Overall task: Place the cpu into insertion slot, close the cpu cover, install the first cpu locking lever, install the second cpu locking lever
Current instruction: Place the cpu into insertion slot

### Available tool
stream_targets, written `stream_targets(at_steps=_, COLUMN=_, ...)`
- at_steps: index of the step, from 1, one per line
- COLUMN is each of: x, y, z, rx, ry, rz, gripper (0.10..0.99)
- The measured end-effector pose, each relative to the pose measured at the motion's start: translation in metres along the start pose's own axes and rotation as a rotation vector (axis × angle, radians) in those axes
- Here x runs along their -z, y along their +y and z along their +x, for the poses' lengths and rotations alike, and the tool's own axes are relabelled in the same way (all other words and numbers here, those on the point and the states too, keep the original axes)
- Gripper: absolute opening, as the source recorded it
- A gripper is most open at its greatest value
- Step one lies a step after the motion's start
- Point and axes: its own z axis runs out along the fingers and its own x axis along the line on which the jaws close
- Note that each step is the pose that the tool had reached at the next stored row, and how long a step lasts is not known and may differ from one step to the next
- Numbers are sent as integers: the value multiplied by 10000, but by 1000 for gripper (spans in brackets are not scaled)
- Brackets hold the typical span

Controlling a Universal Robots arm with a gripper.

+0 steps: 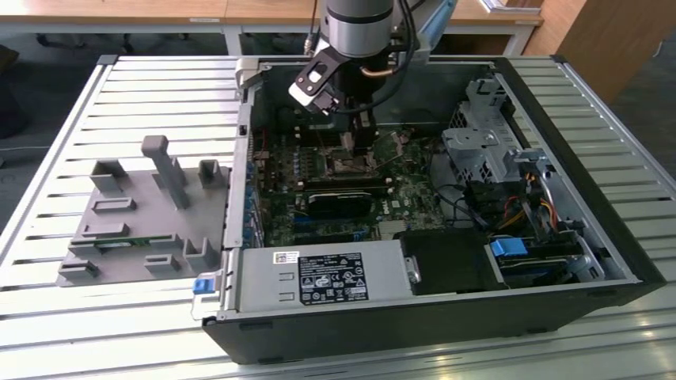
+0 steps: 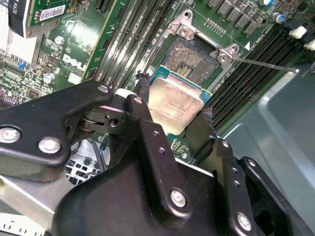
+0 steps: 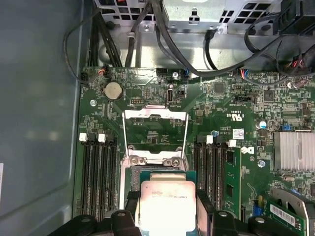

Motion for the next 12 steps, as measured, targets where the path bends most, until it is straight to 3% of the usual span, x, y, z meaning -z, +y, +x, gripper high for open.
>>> stream_targets(at_steps=12, x=-35, y=-3, z=0, rx=0, ry=0, rz=0, gripper=541)
